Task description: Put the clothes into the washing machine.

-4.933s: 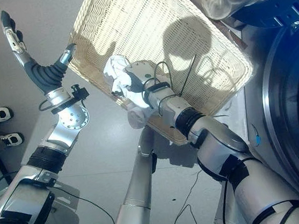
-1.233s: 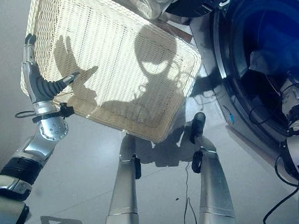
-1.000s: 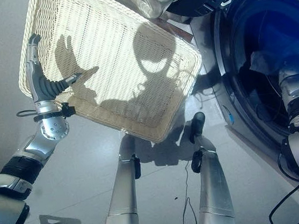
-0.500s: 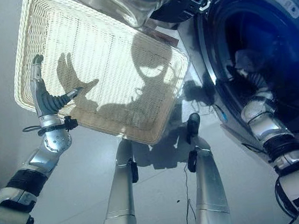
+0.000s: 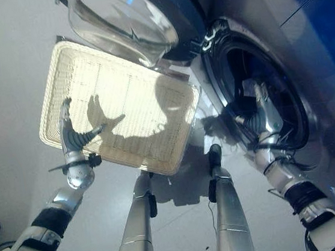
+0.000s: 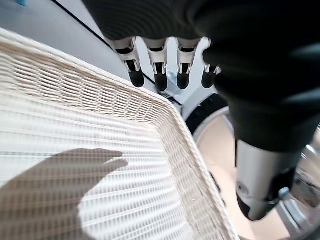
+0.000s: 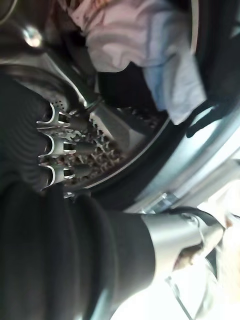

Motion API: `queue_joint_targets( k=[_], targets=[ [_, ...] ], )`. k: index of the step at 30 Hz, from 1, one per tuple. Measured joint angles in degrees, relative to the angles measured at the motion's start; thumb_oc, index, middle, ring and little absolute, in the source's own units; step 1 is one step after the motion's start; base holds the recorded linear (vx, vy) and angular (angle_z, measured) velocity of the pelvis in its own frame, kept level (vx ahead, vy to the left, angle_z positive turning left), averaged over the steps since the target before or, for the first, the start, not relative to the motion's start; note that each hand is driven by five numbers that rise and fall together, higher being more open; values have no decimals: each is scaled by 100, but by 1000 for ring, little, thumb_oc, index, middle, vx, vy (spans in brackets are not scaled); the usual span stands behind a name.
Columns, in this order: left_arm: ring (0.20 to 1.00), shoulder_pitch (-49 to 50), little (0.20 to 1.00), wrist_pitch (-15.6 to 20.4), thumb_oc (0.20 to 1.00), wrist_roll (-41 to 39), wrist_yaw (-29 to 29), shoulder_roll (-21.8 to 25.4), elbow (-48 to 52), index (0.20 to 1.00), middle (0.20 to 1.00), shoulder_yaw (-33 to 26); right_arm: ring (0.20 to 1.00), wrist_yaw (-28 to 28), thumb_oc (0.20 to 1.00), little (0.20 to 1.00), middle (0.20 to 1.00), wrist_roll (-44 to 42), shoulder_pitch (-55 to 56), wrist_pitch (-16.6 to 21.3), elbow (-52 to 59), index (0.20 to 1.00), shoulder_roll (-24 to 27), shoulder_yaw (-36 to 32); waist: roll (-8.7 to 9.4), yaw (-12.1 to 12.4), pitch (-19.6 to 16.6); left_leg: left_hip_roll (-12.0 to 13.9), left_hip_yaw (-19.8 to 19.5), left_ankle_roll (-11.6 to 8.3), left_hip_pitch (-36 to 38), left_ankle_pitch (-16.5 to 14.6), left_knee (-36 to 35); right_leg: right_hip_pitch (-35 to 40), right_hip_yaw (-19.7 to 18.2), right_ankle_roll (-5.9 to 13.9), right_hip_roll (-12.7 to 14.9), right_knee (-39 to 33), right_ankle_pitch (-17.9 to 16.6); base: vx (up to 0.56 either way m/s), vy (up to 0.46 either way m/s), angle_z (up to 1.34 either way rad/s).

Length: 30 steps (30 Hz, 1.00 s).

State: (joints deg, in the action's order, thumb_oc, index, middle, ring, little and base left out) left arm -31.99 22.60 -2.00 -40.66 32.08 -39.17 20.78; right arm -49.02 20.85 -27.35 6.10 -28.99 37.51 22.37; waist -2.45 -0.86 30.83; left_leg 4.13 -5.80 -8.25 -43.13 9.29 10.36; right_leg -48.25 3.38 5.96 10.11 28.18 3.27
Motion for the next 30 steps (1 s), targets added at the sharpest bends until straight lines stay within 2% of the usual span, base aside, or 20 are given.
queue_joint_targets(
  k=[4,6,7,8,11,13,15,16,17,18,19,23,27,30],
  targets=[
    [1000,801,1000,59,1000,1,441,-300,-453,1000,1000,-3,1000,422,1000,1000,1000,27,652,181,-185,1000,-347,214,11,22,2,5,87,40,1095,-35,-284,1169,16,68,8,-433,-59,2,-2,-1],
    [1000,1260,1000,98,1000,-1,643,-403,-605,1000,1000,-6,1000,663,1000,1000,1000,27,982,319,-295,1000,-357,332,24,31,-14,11,114,107,1671,-99,-456,1790,43,146,18,-702,-28,50,-10,0],
    [1000,1328,1000,114,1000,-3,685,-410,-635,1000,1000,-9,1000,705,1000,1000,1000,22,1031,360,-337,1000,-362,326,26,40,-20,12,115,106,1762,-116,-485,1870,45,148,19,-737,-29,109,-27,5],
    [1000,1545,1000,166,1000,-5,949,-467,-998,1000,1000,0,1000,993,1000,1000,1000,-25,1086,522,-917,1000,-526,304,40,63,-28,23,114,118,2150,-124,-599,2327,95,156,17,-927,-43,115,-25,5],
    [1000,1823,1000,169,1000,-140,1355,-628,-1426,1000,1000,-13,1000,1579,1000,1000,1000,-215,1334,694,-1513,1000,-731,306,38,168,-93,46,122,146,2785,-135,-852,3019,182,198,18,-1255,-83,154,-25,3],
    [1000,2102,1000,167,1000,-158,1611,-725,-1608,1000,1000,-7,1000,1971,1000,1000,1000,-385,1652,791,-1809,1000,-909,312,59,204,-593,65,166,165,2860,-122,-1011,3097,212,198,16,-1401,-87,273,-71,5],
    [1000,2375,1000,102,1000,-151,2022,-957,-1929,1000,1000,-326,1000,2661,1000,1000,1000,-889,1779,925,-2523,1000,-1252,133,59,215,-757,80,163,156,3465,-103,-1204,3877,353,214,-4,-1845,-228,249,-59,15],
    [1000,2558,1000,53,1000,-149,2206,-1015,-2013,1000,1000,-329,1000,3003,1000,1000,1000,-1215,1998,935,-2728,1000,-1366,67,81,189,-1065,75,168,183,3600,-180,-1245,4093,378,236,4,-2006,-206,286,-39,15],
    [1000,2834,1000,43,1000,-137,2522,-1046,-2165,1000,1000,-354,1000,3601,1000,1000,1000,-1739,2203,936,-3193,1000,-1590,-131,123,215,-1574,75,173,201,3723,-234,-1364,4251,426,262,6,-2235,-204,278,-30,12],
    [1000,2929,1000,40,1000,-97,2680,-1066,-2307,1000,1000,-390,1000,3919,1000,1000,1000,-1995,2267,927,-3515,1000,-1707,-294,132,240,-1756,75,170,212,3837,-258,-1428,4440,470,287,6,-2375,-218,270,-17,8],
    [1000,2958,1000,31,1000,-97,2751,-1084,-2383,1000,1000,-409,1000,4059,1000,1000,1000,-2094,2276,910,-3638,1000,-1771,-415,133,255,-1789,61,167,214,3935,-253,-1464,4581,497,283,-3,-2475,-267,154,-4,5],
    [1000,3296,1000,-81,1000,-88,3266,-1136,-2602,1000,1000,-419,1000,4876,1000,1000,1000,-2559,2592,352,-4309,1000,-1957,-876,124,339,-2294,31,169,185,4334,-320,-1543,5262,596,295,-13,-3106,-442,159,6,5],
    [1000,3459,1000,-108,1000,136,3615,-1203,-2873,1000,1000,-429,1000,5148,1000,1000,1000,-2720,2681,-177,-4684,1000,-1995,-1082,79,333,-2629,67,169,169,4480,-401,-1569,5522,660,270,-70,-3340,-494,104,20,4],
    [1000,3536,1000,-194,1000,241,3784,-1286,-2967,1000,1000,-454,1000,5235,1000,1000,1000,-2727,2713,-464,-4769,1000,-1998,-1277,41,325,-2721,130,169,137,4573,-427,-1573,5624,659,216,-132,-3340,-491,65,17,-1]
  ],
)
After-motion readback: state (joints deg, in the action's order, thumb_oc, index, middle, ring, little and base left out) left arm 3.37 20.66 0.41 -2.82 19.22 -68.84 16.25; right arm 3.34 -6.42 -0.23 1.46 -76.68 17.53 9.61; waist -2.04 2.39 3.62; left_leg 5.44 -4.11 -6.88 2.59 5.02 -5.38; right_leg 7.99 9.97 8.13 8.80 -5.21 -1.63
